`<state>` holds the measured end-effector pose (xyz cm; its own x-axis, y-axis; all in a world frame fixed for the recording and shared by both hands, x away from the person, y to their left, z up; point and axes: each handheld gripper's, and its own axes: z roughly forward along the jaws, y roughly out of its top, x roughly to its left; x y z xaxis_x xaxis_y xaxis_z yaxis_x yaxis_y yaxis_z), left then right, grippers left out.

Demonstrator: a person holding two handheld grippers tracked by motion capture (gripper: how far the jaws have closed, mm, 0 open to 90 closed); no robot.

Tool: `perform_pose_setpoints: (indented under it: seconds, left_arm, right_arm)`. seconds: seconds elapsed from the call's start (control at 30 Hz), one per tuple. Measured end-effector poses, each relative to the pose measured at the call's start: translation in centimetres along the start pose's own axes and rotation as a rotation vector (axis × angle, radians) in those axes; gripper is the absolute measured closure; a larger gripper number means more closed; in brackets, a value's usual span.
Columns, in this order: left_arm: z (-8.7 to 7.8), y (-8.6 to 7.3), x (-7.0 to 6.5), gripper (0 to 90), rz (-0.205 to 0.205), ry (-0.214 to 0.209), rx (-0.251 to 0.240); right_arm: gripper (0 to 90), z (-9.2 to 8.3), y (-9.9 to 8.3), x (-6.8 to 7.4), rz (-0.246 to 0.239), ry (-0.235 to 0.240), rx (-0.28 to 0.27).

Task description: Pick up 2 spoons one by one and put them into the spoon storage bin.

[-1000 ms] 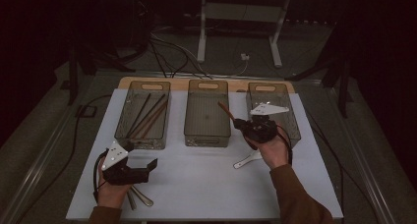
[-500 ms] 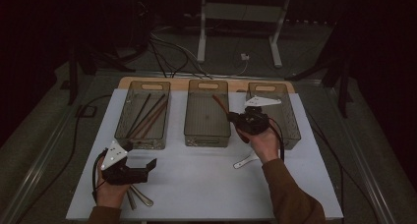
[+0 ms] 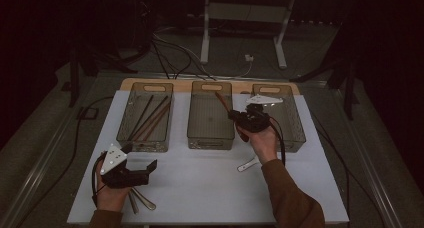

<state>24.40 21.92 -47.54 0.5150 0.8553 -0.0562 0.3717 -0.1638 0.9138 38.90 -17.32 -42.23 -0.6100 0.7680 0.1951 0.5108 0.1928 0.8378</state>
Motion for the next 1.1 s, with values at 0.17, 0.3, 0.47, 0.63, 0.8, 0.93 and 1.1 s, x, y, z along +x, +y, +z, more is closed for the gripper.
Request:
perform_pose_setpoints:
  seconds: [0.17,0.3,0.47,0.63,0.8,0.93,1.1]
  left_arm:
    - [0.0,0.0,0.0,0.8,0.004,0.009,0.001]
    - [0.0,0.0,0.0,0.7,0.005,0.012,0.0]
    - [0.0,-0.1,0.0,0.8,0.001,0.012,-0.001]
    - [0.0,-0.1,0.0,0.8,0.003,0.01,-0.002]
    - [0.0,-0.1,-0.1,0.8,0.006,0.011,0.001]
    - [0.0,-0.1,-0.1,0.8,0.006,0.012,0.0]
    - [0.0,-0.1,-0.1,0.8,0.01,0.01,0.003]
  right_arm:
    - [84.9,0.5,0.3,0.0,0.011,-0.008,-0.005]
    - [84.9,0.9,0.6,0.1,0.014,-0.014,-0.009]
    - [84.9,1.4,1.0,0.3,0.024,-0.019,-0.006]
    - [84.8,2.0,1.2,0.6,0.027,-0.022,-0.004]
    - [84.8,2.8,1.1,0.8,0.025,-0.029,0.003]
    - [84.8,3.3,0.9,0.7,0.028,-0.036,0.015]
    - [84.8,4.1,0.6,0.6,0.044,-0.037,0.026]
